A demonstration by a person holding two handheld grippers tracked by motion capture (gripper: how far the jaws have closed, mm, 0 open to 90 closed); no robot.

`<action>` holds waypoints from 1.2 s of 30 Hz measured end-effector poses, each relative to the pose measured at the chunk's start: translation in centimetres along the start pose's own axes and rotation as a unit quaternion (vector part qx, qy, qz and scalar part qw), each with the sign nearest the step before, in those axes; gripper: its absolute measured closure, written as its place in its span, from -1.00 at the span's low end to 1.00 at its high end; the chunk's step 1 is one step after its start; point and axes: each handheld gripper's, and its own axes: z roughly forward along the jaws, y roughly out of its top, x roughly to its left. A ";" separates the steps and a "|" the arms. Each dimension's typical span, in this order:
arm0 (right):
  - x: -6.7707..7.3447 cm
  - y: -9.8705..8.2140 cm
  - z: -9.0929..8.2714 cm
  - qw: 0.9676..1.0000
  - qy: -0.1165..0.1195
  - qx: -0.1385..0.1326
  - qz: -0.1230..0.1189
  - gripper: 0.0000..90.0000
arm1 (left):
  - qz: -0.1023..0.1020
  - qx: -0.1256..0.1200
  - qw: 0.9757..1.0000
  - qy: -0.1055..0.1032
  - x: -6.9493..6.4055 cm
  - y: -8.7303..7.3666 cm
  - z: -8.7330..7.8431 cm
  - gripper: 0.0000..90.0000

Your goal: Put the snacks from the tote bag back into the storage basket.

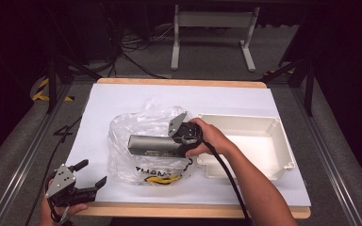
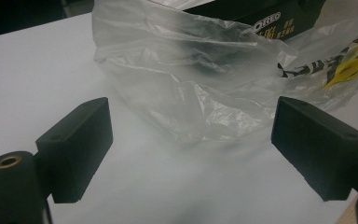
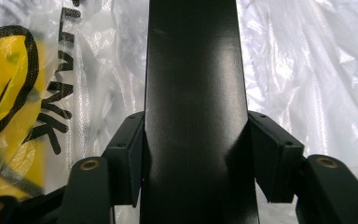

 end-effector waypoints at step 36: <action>-0.1 1.0 -2.6 1.000 -0.018 -0.019 -0.013 -0.05 | -0.010 -0.002 1.000 -0.005 0.4 -0.2 0.0 -0.69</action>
